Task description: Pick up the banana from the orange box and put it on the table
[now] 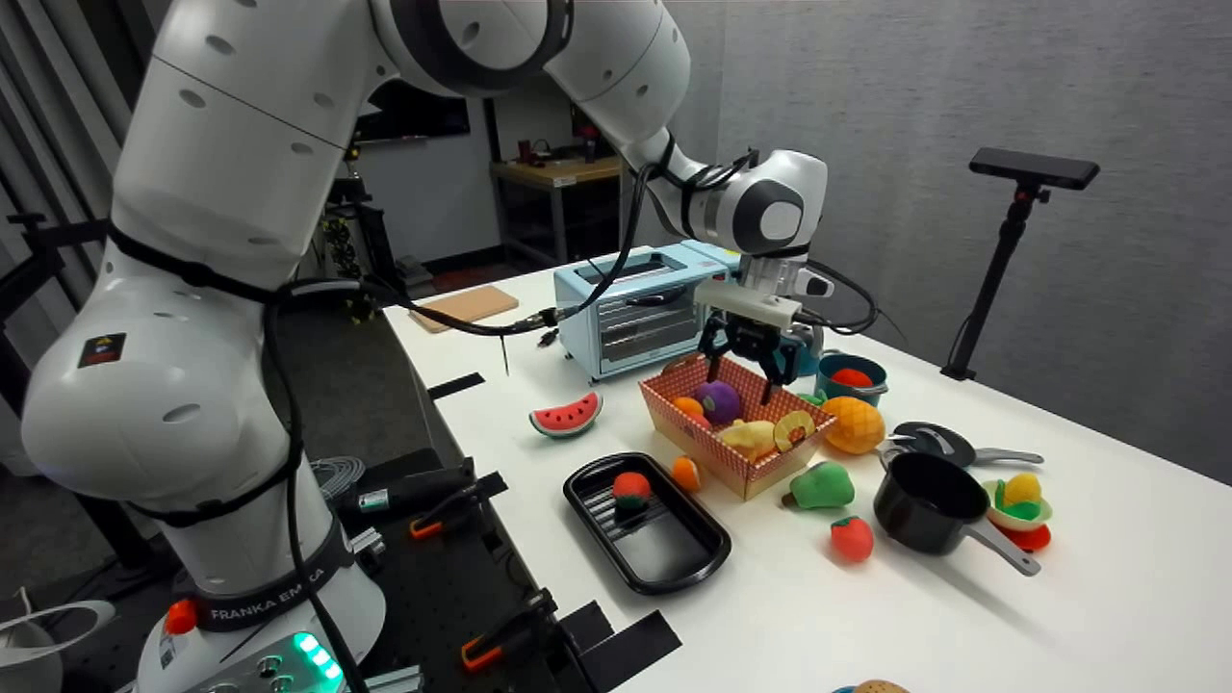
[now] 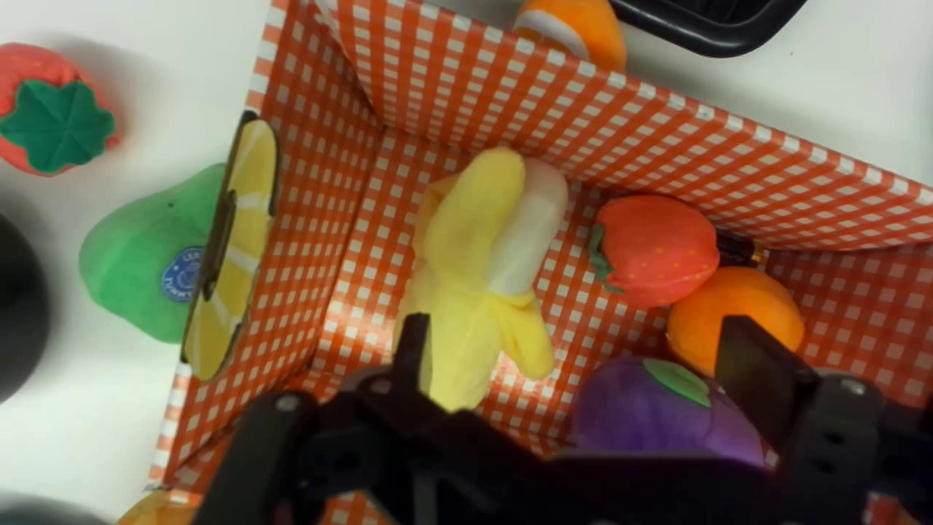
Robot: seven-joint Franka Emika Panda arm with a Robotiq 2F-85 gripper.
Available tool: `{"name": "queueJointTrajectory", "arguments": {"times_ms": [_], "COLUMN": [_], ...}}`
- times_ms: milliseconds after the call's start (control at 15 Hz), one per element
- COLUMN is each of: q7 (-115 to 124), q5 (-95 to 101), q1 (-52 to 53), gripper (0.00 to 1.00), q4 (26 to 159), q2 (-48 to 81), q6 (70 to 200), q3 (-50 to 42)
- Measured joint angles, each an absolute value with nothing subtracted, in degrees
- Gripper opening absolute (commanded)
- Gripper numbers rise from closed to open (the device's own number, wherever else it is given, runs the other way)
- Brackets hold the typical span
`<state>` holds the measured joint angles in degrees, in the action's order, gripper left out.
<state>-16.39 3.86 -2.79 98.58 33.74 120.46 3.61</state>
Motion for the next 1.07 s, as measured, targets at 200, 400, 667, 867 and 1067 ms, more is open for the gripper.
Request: {"name": "queueJointTrajectory", "arguments": {"times_ms": [200,400,667,867,1067], "q7": [-16.4,-16.4,-16.4,-16.4,-16.4], "q5": [3.9,3.9,3.9,3.9,3.9], "q1": [-2.8,-2.8,-3.4,-3.9,-3.9], "gripper": [1.0,1.0,1.0,1.0,1.0], "q4": [98.6,98.5,97.9,97.4,97.3], "q2": [33.8,33.8,33.8,33.8,33.8], "q6": [120.5,120.5,120.5,120.3,120.3], "q3": [3.5,3.5,3.4,2.9,2.5]}}
